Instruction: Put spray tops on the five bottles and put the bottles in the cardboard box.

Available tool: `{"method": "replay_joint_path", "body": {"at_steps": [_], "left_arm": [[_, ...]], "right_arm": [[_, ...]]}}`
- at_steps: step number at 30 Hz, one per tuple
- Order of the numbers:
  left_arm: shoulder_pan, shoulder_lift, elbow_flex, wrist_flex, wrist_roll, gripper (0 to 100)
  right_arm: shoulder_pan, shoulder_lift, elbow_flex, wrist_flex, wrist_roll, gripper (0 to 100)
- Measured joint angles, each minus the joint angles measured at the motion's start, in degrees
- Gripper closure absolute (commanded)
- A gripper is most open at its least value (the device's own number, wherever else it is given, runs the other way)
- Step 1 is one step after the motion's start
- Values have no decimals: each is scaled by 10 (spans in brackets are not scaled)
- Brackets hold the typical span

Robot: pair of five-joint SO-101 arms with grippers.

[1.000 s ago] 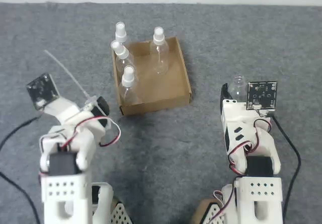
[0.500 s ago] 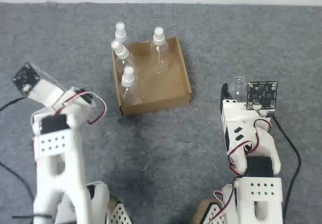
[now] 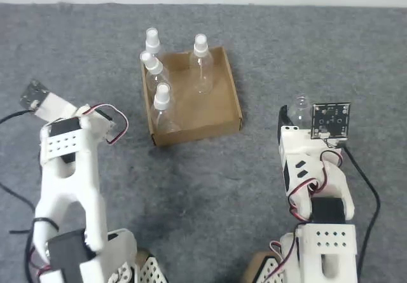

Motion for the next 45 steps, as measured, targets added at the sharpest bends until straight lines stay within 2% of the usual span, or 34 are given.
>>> {"method": "replay_joint_path", "body": {"at_steps": [4, 7, 11, 18, 28, 30, 36, 45], "left_arm": [[0, 4, -2, 45, 4, 987], [0, 4, 0, 68, 40, 987], [-8, 4, 18, 72, 75, 986], [-60, 4, 22, 73, 82, 984], [-59, 4, 33, 73, 82, 979], [-59, 4, 33, 73, 82, 942], [-60, 4, 33, 74, 83, 753], [-60, 4, 33, 76, 83, 746]], "right_arm": [[0, 0, 0, 0, 0, 957], [0, 0, 0, 0, 0, 957], [-1, 0, 0, 0, 0, 957], [-2, 0, 0, 0, 0, 956], [-2, 0, 0, 0, 0, 956], [-1, 0, 0, 0, 0, 955], [-1, 0, 0, 0, 0, 955], [-1, 0, 0, 0, 0, 954]]}}
